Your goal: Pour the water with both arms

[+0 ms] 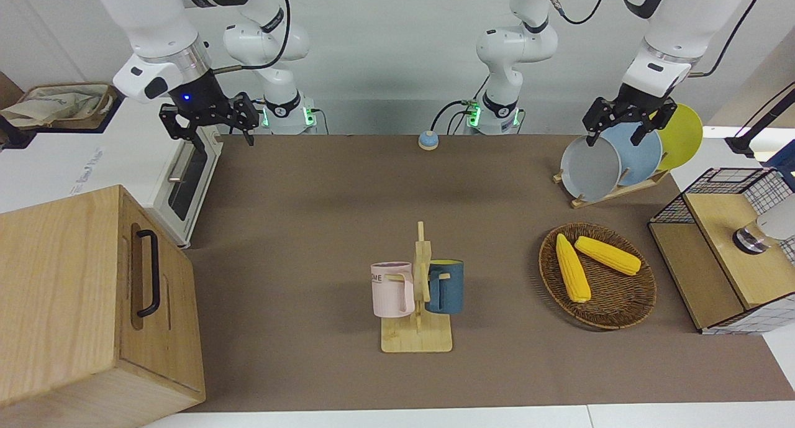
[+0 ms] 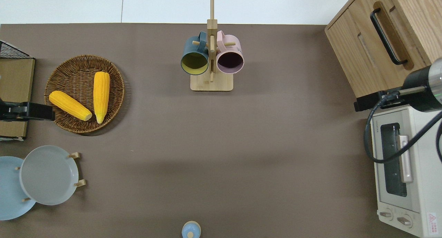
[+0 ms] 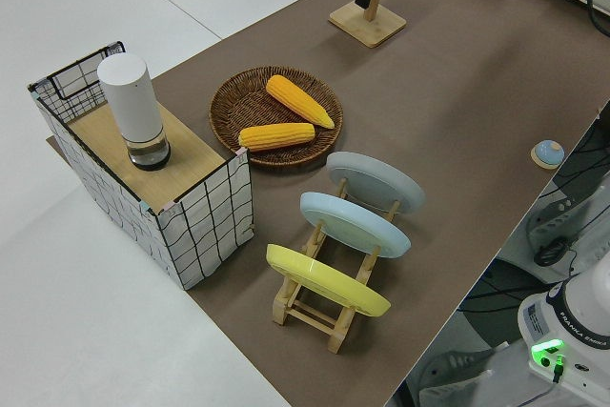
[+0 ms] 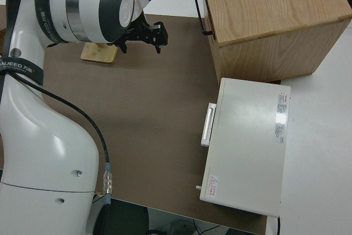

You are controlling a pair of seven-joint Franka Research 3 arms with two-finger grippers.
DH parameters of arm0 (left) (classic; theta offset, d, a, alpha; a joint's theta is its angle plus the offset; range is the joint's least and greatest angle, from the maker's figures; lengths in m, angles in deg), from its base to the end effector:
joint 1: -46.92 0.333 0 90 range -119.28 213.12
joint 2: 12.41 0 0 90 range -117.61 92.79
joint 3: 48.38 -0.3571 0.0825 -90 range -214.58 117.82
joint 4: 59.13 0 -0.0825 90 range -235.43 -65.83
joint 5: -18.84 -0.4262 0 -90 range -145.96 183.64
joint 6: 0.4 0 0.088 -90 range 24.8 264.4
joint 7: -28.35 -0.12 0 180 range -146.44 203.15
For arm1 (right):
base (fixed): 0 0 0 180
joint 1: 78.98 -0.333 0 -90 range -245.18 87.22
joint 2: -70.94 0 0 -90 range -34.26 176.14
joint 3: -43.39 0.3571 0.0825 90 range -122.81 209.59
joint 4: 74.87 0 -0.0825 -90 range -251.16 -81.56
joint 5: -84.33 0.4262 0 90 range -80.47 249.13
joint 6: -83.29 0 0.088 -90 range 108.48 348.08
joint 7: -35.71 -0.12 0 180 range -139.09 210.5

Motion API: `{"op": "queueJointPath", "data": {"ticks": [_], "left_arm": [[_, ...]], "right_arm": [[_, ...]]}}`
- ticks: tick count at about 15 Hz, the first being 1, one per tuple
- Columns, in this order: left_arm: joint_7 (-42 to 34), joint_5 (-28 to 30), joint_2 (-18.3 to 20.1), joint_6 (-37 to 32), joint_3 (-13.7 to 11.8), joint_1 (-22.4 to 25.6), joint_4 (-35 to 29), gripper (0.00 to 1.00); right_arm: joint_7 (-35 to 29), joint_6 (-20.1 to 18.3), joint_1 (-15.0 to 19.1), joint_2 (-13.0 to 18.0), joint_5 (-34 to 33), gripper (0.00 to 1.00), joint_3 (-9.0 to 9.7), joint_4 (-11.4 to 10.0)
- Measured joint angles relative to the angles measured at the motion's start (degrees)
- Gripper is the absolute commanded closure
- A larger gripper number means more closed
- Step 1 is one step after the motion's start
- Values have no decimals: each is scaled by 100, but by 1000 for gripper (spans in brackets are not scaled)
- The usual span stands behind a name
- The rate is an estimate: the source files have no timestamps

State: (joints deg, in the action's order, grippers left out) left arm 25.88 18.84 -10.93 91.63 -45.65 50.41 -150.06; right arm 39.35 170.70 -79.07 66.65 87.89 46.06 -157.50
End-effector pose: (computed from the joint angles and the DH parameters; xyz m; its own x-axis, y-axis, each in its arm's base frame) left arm 0.5919 0.0075 0.6628 0.9985 -0.0299 0.0449 -0.0298 -0.9996 -0.0032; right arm 0.6181 0.0362 0.6693 0.9934 0.1140 0.0129 0.1146 -0.9913 -0.0648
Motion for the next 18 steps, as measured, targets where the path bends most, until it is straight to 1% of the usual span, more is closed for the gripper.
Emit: {"op": "queueJointPath", "data": {"ticks": [8,12,14,15,17,18], "left_arm": [[0,1,0,0,2,0,0,2],[0,1,0,-1,-2,1,0,5],[0,1,0,-1,-20,2,0,7],[-1,1,0,-1,-46,3,0,7],[-89,1,0,-1,-150,4,0,7],[-166,1,0,-1,-228,6,0,7]], "right_arm": [[0,10,23,0,-12,15,97,-1],[0,20,21,0,-14,15,270,-1],[0,177,19,0,-17,15,383,-16],[0,333,19,-1,-42,17,452,-39],[0,642,21,-3,-151,17,642,-110],[0,843,18,-5,-245,17,773,-173]]}}
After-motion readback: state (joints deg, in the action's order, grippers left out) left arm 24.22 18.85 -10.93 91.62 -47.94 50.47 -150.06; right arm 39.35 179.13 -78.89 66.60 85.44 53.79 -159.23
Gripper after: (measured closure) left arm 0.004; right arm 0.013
